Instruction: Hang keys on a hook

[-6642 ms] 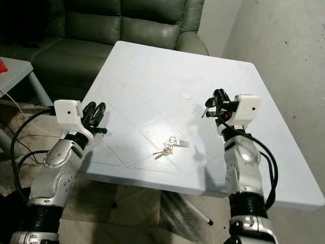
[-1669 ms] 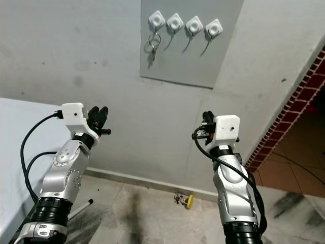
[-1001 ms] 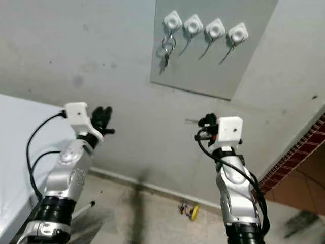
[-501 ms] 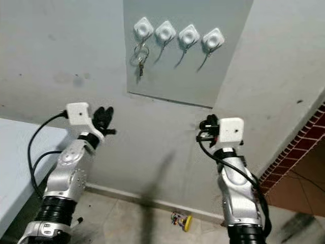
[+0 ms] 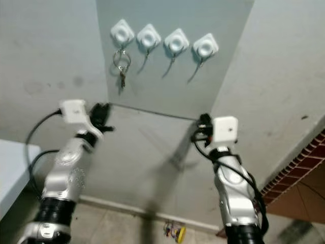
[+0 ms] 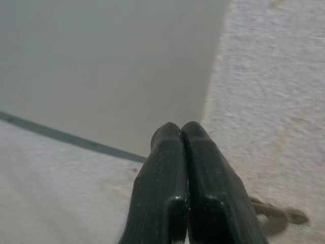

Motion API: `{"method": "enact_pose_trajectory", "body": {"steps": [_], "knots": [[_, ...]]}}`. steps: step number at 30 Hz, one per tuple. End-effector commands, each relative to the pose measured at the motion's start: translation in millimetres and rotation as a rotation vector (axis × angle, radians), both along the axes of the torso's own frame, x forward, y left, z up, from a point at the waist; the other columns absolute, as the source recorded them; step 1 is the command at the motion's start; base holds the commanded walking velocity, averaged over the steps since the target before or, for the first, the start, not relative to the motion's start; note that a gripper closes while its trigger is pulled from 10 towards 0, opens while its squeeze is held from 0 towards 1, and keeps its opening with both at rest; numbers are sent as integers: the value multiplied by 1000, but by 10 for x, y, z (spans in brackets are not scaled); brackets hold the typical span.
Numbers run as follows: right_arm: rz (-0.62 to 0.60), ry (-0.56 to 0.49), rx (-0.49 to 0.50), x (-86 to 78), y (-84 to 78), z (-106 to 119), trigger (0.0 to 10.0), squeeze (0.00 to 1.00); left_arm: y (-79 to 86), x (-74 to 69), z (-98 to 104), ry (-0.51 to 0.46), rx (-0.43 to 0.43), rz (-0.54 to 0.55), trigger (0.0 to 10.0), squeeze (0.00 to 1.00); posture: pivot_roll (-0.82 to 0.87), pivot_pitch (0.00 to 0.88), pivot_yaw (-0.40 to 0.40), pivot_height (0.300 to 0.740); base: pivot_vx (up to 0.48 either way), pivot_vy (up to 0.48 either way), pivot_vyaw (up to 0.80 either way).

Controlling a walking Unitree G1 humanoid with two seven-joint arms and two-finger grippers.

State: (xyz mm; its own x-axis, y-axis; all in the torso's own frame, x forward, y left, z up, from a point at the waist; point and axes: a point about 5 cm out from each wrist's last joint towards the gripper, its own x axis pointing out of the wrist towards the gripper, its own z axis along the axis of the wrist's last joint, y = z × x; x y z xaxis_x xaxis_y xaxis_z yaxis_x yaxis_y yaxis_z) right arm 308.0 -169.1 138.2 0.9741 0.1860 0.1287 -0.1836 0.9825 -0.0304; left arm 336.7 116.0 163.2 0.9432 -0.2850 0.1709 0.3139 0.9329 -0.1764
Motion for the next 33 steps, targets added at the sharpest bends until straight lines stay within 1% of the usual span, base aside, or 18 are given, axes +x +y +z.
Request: {"method": "enact_pose_trajectory", "body": {"steps": [1,2,5,7,8,10,11,12,13,14,15,17,19,20,24,33], "knots": [[43,-28,10,2,59,85,10000,0,65,-16,76,-36,5,-7,10000,0,-6,0,-64,740,0,0,0],[85,-31,-2,2,85,98,10000,0,20,-36,121,-58,11,-49,10000,0,-5,0,-63,740,0,0,0],[121,-29,-3,5,103,113,10000,0,-18,-52,169,-81,22,-78,10000,0,-5,0,-63,740,0,0,0],[200,-41,8,-5,159,175,10000,0,-76,-83,245,-108,20,-131,10000,0,-4,0,-63,740,0,0,0],[200,-41,8,-5,159,175,10000,0,-76,-83,245,-108,20,-131,10000,0,-4,0,-63,740,0,0,0],[327,-67,37,-32,279,299,10000,0,-143,-132,367,-159,32,-190,10000,0,-4,0,-61,740,0,0,0],[327,-67,37,-32,279,299,10000,0,-143,-132,367,-159,32,-190,10000,0,-4,0,-61,740,0,0,0],[369,-87,44,-42,327,361,10000,0,-162,-146,406,-173,41,-203,10000,0,-3,0,-61,740,0,0,0],[413,-103,73,-38,390,455,10000,0,-188,-164,463,-190,39,-222,10000,0,-2,0,-61,740,0,0,0],[413,-103,73,-38,390,455,10000,0,-188,-164,463,-190,39,-222,10000,0,-2,0,-61,740,0,0,0],[442,-125,86,-31,439,540,10000,0,-207,-180,511,-205,40,-240,10000,0,-2,0,-61,740,0,0,0],[452,-138,86,-29,457,574,10000,0,-213,-185,528,-211,42,-246,10000,0,-2,0,-61,740,0,0,0],[477,-171,118,0,509,701,10000,0,-225,-202,597,-234,56,-260,10000,0,2,0,-62,740,0,0,0],[480,-181,124,10,519,729,10000,0,-226,-207,616,-239,56,-263,10000,0,2,0,-62,740,0,0,0],[512,-199,139,60,570,812,10000,0,-208,-227,715,-257,27,-268,10000,0,9,0,-63,740,0,0,0],[512,-224,184,187,658,926,10000,0,-225,-261,753,-265,39,-281,10000,0,21,0,-67,740,0,0,0]]}}
